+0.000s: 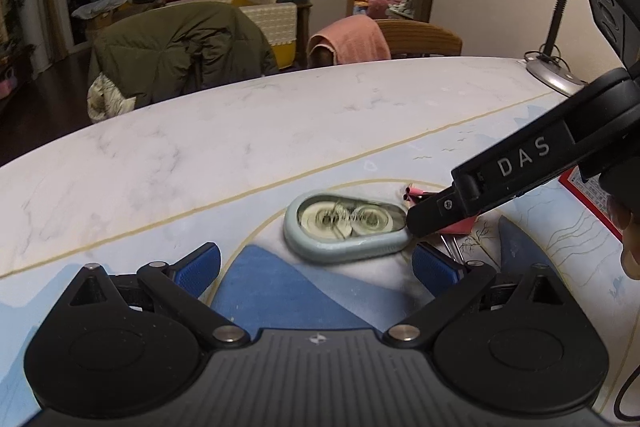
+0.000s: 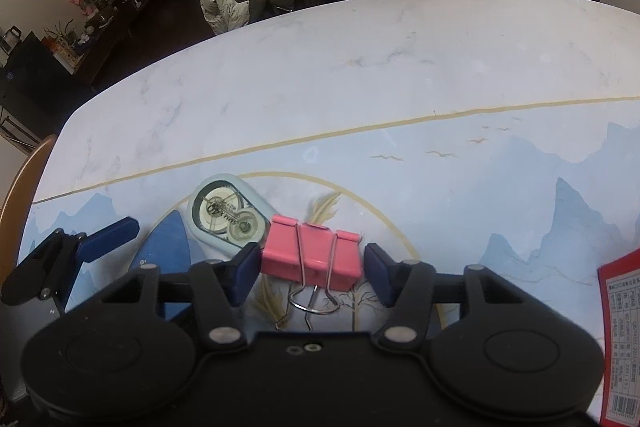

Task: Organize rigid objects
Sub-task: 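Grasp the pink binder clip with the right tool while the left grasps the tape dispenser, then carry the tape dispenser and pink clip with both tools over the shoebox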

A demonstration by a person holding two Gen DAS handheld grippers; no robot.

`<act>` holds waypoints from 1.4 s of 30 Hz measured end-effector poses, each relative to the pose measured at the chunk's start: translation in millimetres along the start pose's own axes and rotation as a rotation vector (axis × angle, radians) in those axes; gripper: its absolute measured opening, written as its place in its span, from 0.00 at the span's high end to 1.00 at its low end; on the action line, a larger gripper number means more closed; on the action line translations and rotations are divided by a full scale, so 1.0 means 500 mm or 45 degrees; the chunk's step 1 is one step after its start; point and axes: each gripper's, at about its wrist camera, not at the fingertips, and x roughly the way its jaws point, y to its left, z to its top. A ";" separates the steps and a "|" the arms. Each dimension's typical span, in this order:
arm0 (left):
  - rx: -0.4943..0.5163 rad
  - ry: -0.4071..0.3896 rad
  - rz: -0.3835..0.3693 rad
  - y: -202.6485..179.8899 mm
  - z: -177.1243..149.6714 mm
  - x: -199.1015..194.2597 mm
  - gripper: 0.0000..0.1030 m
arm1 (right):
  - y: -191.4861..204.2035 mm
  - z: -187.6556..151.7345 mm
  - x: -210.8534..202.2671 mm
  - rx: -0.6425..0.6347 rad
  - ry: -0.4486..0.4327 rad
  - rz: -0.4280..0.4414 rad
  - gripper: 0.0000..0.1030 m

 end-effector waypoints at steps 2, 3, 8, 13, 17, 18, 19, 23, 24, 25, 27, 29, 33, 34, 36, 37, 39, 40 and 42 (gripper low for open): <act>0.015 -0.002 -0.014 0.004 0.006 0.006 0.00 | 0.000 0.000 -0.001 -0.003 -0.001 0.001 0.50; 0.016 -0.004 -0.025 0.007 0.008 0.008 0.00 | -0.001 0.000 -0.001 -0.010 -0.003 0.001 0.50; -0.002 -0.007 -0.048 0.008 0.010 0.021 0.00 | -0.013 -0.001 -0.018 -0.017 -0.035 -0.020 0.50; 0.023 -0.002 -0.056 -0.012 0.008 0.037 0.00 | -0.046 -0.009 -0.049 0.010 -0.047 -0.030 0.50; 0.056 -0.004 -0.049 -0.024 0.011 0.050 0.00 | -0.059 -0.029 -0.058 0.018 -0.033 -0.042 0.50; 0.063 -0.005 -0.049 -0.026 0.012 0.053 0.00 | -0.062 -0.034 -0.061 0.017 -0.031 -0.044 0.50; 0.070 -0.005 -0.051 -0.027 0.013 0.056 0.00 | -0.063 -0.038 -0.063 0.018 -0.030 -0.046 0.50; 0.094 -0.001 -0.058 -0.027 0.015 0.067 0.01 | -0.068 -0.047 -0.068 0.023 -0.023 -0.044 0.50; 0.102 -0.005 -0.055 -0.028 0.014 0.068 0.01 | -0.069 -0.048 -0.069 0.023 -0.023 -0.044 0.50; 0.107 -0.010 -0.058 -0.027 0.012 0.067 0.01 | -0.069 -0.048 -0.069 0.022 -0.022 -0.044 0.50; 0.107 -0.017 -0.074 -0.024 0.011 0.065 0.01 | -0.068 -0.050 -0.070 0.022 -0.021 -0.044 0.50; 0.113 -0.023 -0.077 -0.024 0.009 0.063 0.05 | -0.068 -0.052 -0.071 0.020 -0.019 -0.046 0.50; 0.145 -0.036 -0.081 -0.030 0.008 0.058 0.15 | -0.067 -0.058 -0.069 0.019 -0.014 -0.050 0.50; 0.148 -0.037 -0.078 -0.031 0.007 0.058 0.15 | -0.067 -0.059 -0.069 0.017 -0.013 -0.050 0.50; 0.144 -0.038 -0.070 -0.033 0.007 0.057 0.15 | -0.065 -0.061 -0.071 0.014 -0.012 -0.048 0.50; 0.144 -0.038 -0.061 -0.034 0.006 0.056 0.15 | -0.064 -0.062 -0.072 0.012 -0.012 -0.047 0.50; 0.148 -0.038 -0.040 -0.038 0.003 0.050 0.16 | -0.063 -0.065 -0.076 0.010 -0.015 -0.044 0.50; 0.146 -0.037 -0.035 -0.041 0.001 0.047 0.16 | -0.063 -0.067 -0.079 0.008 -0.016 -0.043 0.50; 0.134 -0.035 -0.019 -0.045 -0.006 0.039 0.16 | -0.063 -0.071 -0.085 0.005 -0.017 -0.038 0.50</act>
